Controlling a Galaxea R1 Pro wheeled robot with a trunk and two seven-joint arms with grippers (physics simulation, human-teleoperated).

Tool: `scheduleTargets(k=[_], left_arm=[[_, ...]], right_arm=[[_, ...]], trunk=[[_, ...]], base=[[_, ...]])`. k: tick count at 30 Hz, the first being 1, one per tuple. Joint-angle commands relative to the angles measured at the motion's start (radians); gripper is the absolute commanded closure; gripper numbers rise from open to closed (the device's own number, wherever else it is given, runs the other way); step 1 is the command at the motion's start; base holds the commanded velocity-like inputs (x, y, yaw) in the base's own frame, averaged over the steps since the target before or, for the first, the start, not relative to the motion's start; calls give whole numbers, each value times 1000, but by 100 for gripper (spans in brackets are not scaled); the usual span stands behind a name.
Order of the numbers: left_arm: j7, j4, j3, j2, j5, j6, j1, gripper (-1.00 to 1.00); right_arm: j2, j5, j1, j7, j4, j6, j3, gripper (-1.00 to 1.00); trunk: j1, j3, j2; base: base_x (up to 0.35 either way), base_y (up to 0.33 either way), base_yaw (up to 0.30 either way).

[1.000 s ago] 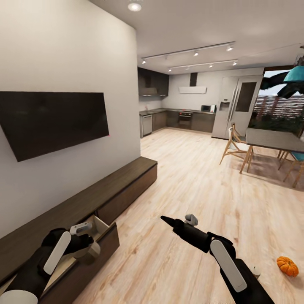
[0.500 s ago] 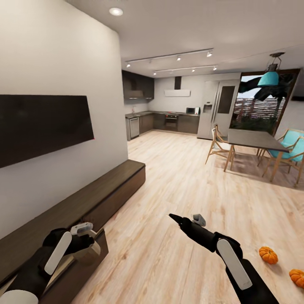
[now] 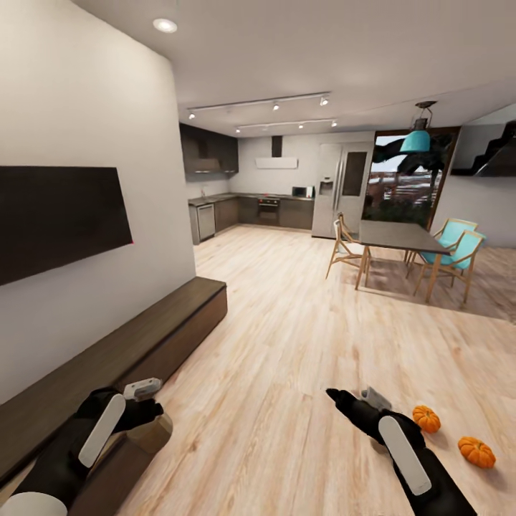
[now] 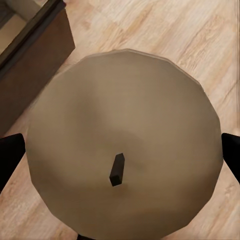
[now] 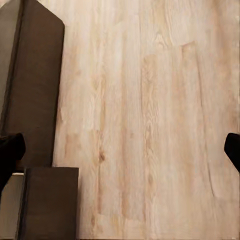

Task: Place each of the two pumpkins and all three candles from the living room inside a cabinet in the living room (use any cabinet), then make sure every cabinet is closed, and position the cauldron so it is next to a table in the living room.

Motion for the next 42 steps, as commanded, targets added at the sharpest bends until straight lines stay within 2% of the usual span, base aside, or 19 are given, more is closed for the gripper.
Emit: scheduleTargets(k=[1, 4, 6, 9, 12, 16, 37, 42], left_arm=[[11, -1, -3, 1, 10, 2, -1, 100], [11, -1, -5, 1, 10, 2, -1, 100], [11, -1, -6, -1, 10, 2, -1, 100], [11, -1, -12, -14, 9, 2, -1, 100], [11, -1, -15, -30, 9, 2, -1, 100], [11, 0, -20, -37, 8, 2, -1, 100], [11, -1, -36, -39, 9, 2, -1, 100], [12, -1, -68, -39, 6, 1, -1, 100]], right_arm=[[0, 30, -1, -46, 26, -33, 2, -100], [6, 125, -1, -111, 126, -135, 4, -100], [7, 152, -1, -122, 208, -195, 5, -100], [8, 167, -1, -128, 310, -266, 6, -100], [8, 172, -1, -131, 363, -318, 7, -100], [7, 173, -1, -133, 401, -347, 8, -100], [6, 161, -1, -130, 481, -348, -1, -100], [6, 162, -1, -128, 482, -355, 0, -100]], trunk=[[0, 0, -1], [0, 3, -1], [0, 6, -1], [0, 10, -1], [0, 13, -1], [0, 17, -1], [0, -13, -1], [0, -15, -1]], base=[[0, 0, -219], [0, 0, -219], [0, 0, -219], [0, 0, -219], [0, 0, -219], [0, 0, -200], [8, 0, -21], [239, 0, -6]])
